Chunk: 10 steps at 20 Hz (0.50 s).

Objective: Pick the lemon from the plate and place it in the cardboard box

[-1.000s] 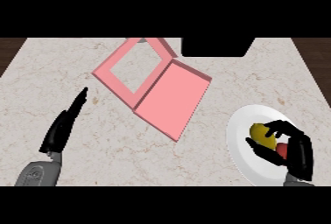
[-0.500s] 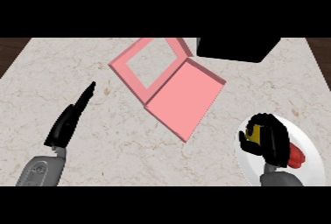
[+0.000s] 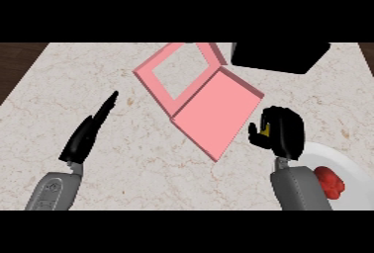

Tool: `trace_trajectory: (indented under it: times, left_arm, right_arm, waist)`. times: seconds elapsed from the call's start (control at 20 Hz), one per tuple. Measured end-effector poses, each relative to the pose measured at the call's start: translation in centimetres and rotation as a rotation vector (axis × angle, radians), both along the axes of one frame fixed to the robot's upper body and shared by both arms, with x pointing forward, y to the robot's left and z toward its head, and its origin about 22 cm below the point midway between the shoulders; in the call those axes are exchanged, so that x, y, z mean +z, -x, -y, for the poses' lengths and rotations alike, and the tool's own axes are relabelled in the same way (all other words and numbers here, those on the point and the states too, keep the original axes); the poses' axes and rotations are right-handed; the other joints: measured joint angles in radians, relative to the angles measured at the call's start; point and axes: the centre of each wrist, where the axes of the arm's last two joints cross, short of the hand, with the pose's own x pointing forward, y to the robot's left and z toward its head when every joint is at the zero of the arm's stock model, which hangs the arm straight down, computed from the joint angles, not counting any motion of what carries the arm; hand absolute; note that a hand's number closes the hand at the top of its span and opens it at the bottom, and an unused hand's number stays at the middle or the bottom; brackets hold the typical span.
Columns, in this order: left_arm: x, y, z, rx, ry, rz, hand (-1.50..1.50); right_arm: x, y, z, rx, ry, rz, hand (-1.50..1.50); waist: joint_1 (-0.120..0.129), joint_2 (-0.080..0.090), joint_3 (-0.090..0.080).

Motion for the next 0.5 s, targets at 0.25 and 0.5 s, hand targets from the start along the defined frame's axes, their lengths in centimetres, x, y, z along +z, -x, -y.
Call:
trace_trajectory:
  times: [0.25, 0.5]
  left_arm:
    - [-0.2, -0.1, 0.3, -0.001, -0.004, -0.017, 0.0]
    - [-0.4, -0.2, 0.6, 0.003, -0.003, -0.027, 0.0]
  right_arm:
    - [3.8, -2.8, -2.8, -0.125, 0.049, 0.0, 1.5]
    - [8.6, -5.2, -6.1, -0.291, 0.097, 0.004, 1.5]
  waist:
    - [-0.003, -0.013, 0.006]
    - [-0.007, -0.023, 0.012]
